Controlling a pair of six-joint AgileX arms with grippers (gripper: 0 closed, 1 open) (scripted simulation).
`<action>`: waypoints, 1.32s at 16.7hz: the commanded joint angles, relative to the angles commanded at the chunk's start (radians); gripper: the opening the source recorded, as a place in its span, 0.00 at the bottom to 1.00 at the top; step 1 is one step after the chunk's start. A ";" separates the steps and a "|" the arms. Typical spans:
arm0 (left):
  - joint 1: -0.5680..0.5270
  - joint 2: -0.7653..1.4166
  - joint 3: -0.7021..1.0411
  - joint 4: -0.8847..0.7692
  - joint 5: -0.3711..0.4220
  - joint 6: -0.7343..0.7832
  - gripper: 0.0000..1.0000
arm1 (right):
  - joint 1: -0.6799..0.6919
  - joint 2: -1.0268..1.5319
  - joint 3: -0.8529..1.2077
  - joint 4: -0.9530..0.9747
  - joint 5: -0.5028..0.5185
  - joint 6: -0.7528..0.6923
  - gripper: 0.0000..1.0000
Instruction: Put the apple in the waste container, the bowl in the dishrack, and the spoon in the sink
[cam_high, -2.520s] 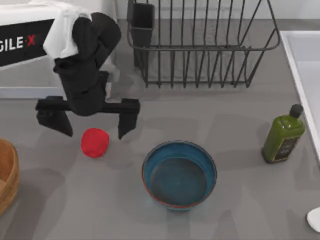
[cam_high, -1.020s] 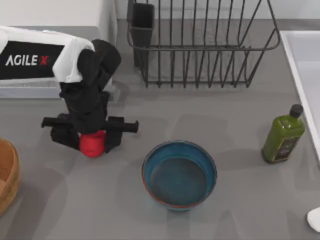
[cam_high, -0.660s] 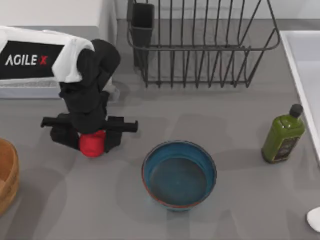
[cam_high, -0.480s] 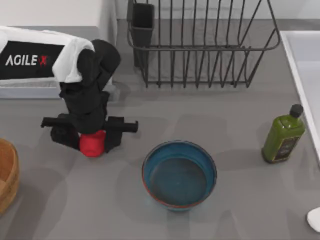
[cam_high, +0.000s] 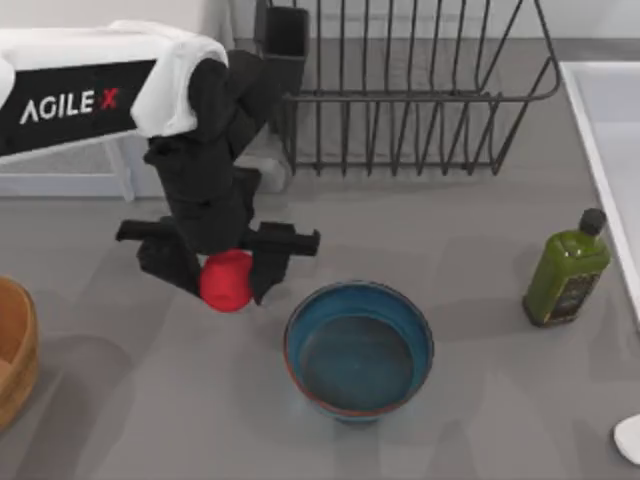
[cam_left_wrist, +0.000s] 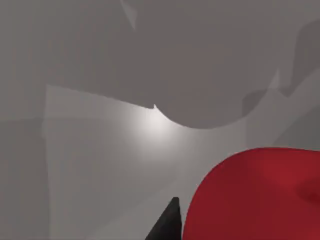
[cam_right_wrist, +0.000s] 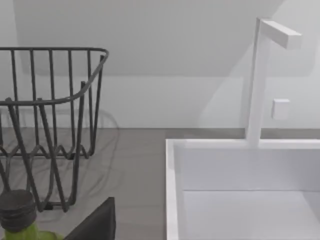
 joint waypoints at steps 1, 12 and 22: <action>0.005 -0.016 0.028 -0.040 -0.007 0.002 0.00 | 0.000 0.000 0.000 0.000 0.000 0.000 1.00; 0.084 -0.069 0.118 -0.162 -0.115 -0.011 0.00 | 0.000 0.000 0.000 0.000 0.000 0.000 1.00; 0.272 -0.428 -0.152 -0.249 -0.211 0.192 0.00 | 0.000 0.000 0.000 0.000 0.000 0.000 1.00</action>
